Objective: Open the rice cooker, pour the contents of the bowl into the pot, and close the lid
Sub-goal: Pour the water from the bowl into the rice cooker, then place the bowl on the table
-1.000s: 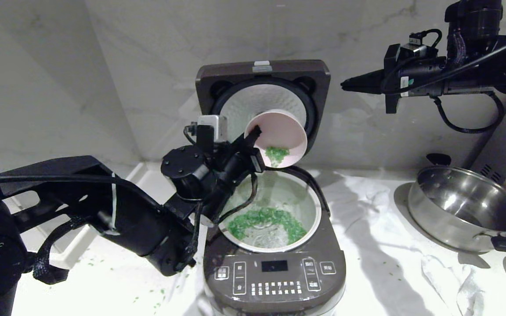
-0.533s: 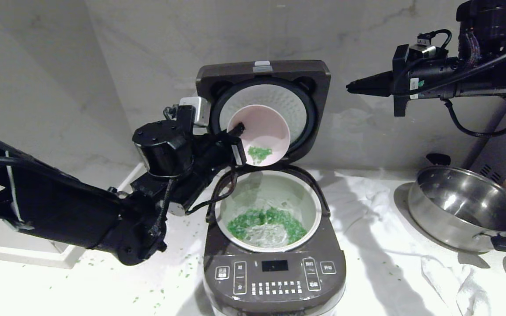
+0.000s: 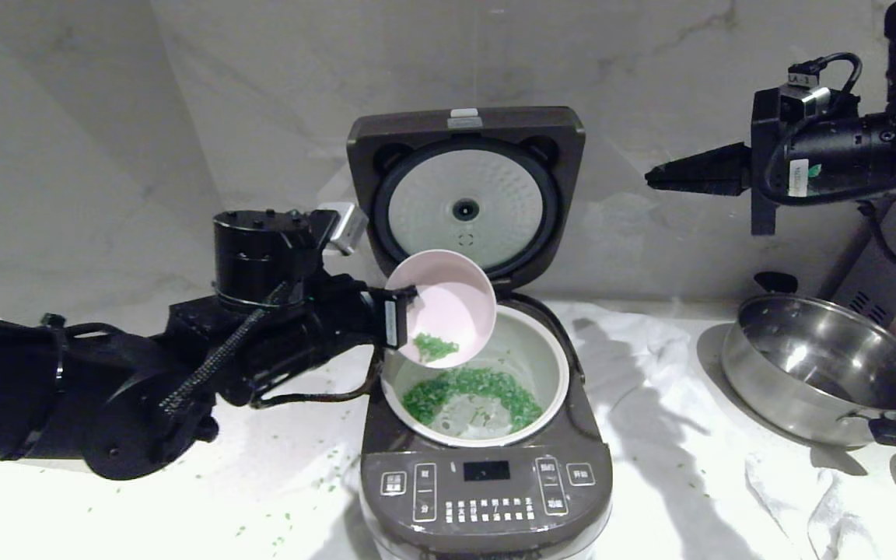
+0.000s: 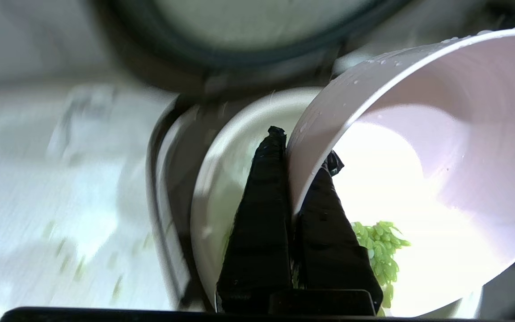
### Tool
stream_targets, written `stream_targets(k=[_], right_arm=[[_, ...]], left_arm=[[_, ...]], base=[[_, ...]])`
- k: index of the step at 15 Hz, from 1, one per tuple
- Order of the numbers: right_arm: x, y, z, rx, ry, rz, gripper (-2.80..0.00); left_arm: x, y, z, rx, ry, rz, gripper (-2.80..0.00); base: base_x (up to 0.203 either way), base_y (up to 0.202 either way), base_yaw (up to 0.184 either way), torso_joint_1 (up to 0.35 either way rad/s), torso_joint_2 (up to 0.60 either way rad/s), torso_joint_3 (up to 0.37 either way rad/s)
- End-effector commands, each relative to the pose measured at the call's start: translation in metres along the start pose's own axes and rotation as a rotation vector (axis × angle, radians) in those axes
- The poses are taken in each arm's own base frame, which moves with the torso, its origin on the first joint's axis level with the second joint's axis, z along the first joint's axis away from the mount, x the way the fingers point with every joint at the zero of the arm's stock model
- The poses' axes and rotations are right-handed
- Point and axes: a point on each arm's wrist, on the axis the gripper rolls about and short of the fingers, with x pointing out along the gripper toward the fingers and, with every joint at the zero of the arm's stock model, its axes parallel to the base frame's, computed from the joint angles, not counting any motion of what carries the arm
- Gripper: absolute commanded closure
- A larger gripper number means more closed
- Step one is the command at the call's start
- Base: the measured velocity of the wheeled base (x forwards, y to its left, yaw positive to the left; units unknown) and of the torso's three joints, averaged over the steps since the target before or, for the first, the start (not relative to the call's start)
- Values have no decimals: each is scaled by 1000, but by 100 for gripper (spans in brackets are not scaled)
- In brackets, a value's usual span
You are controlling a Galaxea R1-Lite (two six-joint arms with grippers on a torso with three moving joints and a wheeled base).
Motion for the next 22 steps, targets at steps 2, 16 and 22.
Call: stream_targets(k=[2,16,22], right_arm=[[-38,25,-25,-56,-35,42,0],[-172,4,-192,-509,-375,-233,0],[-212,-31,-258,-822,-658,-530,0]], left_arm=[[-24,15,17,-15,3,52,0],[-90,171,-9,-226,325,293,0],[-97,191,-36,-301,404,360,0]], base=[[0,0,0,0,0,0],[0,0,0,0,0,0],[0,0,0,0,0,0]])
